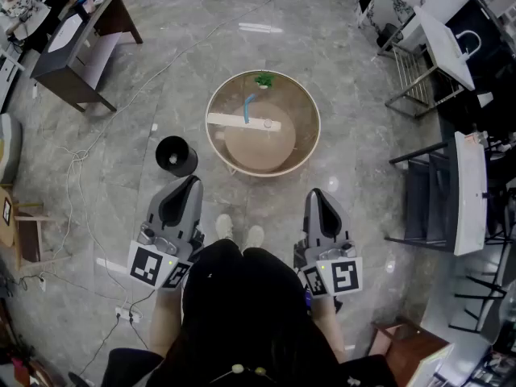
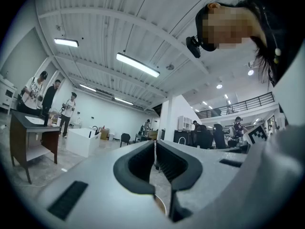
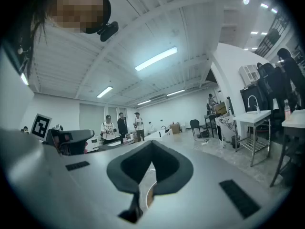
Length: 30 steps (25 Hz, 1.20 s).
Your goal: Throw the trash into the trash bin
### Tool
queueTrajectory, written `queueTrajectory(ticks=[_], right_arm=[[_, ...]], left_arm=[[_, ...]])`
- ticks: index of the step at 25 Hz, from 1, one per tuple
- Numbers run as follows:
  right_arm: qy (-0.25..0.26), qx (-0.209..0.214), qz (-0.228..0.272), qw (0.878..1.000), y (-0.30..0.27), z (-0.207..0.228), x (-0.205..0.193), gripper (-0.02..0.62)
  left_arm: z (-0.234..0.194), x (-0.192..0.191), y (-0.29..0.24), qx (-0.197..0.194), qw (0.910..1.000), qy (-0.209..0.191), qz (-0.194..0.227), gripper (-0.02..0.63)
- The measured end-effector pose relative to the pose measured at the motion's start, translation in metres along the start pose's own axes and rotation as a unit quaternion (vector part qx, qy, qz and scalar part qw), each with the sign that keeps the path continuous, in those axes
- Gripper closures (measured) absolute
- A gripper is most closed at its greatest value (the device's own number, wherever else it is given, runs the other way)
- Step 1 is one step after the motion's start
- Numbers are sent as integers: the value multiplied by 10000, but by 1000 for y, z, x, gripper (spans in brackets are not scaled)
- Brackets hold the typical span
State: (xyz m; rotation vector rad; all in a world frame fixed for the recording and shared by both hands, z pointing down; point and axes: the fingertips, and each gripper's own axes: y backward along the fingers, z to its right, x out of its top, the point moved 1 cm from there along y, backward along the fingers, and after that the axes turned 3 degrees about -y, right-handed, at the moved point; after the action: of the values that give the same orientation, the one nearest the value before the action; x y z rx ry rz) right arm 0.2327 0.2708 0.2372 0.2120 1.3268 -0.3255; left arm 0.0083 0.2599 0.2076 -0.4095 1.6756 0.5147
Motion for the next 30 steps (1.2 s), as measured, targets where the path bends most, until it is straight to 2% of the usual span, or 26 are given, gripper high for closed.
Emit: queueTrajectory(ticks=[12, 16, 20, 23, 27, 30], right_arm=[[24, 98, -154, 9998, -13, -8, -6, 592], [-162, 298, -348, 9988, -26, -15, -24, 592], [-25, 241, -575, 9981, -39, -25, -43, 591], [48, 221, -697, 9973, -48, -38, -53, 581], [155, 79, -831, 9964, -47, -43, -64, 515], [124, -85, -967, 9952, -43, -41, -73, 503]], left_arm=[[-13, 1, 2, 16, 10000, 11, -19, 591], [-22, 2, 5, -112, 9999, 77, -35, 591], [-41, -11, 15, -194, 9994, 207, -222, 585], [-55, -35, 18, -376, 9974, 310, -539, 498], [-59, -69, 9, -735, 9928, 390, -863, 475], [-61, -86, -3, -979, 9880, 417, -1122, 442]])
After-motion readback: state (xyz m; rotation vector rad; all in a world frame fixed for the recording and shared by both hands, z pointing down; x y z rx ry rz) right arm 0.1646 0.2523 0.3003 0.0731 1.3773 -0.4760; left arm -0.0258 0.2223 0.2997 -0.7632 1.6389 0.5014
